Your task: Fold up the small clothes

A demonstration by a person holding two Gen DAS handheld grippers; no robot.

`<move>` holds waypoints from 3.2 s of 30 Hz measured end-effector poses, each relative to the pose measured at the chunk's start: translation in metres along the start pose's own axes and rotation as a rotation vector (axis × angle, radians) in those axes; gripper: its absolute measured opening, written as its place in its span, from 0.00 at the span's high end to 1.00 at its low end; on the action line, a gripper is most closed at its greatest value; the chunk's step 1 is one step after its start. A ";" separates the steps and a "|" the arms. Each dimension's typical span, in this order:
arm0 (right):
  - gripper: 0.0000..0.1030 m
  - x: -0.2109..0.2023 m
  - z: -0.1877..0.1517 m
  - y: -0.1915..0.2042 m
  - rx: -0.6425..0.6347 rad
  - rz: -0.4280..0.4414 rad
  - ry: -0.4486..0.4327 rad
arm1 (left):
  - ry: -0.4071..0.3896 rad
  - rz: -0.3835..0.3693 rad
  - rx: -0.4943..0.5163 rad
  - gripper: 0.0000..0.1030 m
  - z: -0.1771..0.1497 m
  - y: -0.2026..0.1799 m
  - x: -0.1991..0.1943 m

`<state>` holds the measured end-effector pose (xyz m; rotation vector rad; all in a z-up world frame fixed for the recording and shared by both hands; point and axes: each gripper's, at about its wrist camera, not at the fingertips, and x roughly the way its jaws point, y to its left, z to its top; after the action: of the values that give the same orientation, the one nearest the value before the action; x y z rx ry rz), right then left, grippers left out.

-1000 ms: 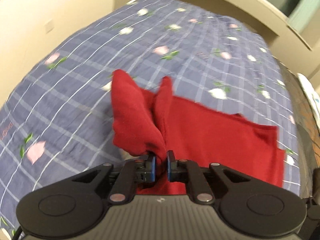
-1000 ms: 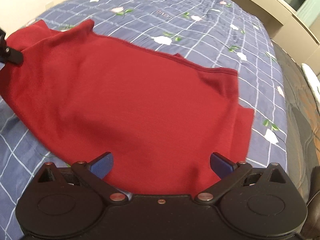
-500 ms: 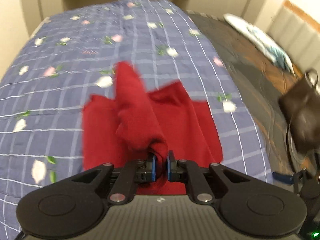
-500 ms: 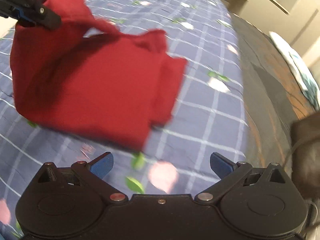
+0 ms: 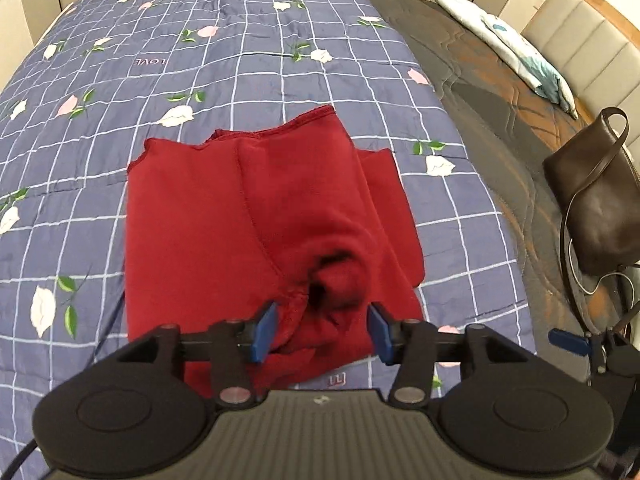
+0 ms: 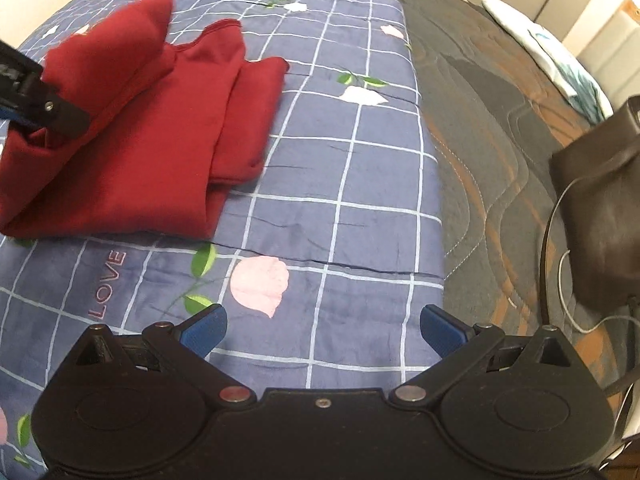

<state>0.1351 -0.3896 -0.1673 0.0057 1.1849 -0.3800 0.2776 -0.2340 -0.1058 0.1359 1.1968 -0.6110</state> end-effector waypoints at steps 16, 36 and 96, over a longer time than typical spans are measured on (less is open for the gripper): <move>0.01 0.004 0.072 0.002 0.305 0.433 -0.058 | -0.034 0.141 -0.397 0.07 -0.029 0.099 -0.033; 0.66 0.069 0.155 0.054 0.341 0.464 0.086 | 0.111 0.262 -0.510 0.02 -0.006 0.131 0.024; 0.68 0.029 0.073 0.059 0.192 0.484 0.150 | 0.134 0.246 -0.395 0.01 0.011 0.099 0.031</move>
<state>0.2275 -0.3577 -0.1769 0.4871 1.2462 -0.0637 0.3445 -0.1676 -0.1507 -0.0116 1.3835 -0.1448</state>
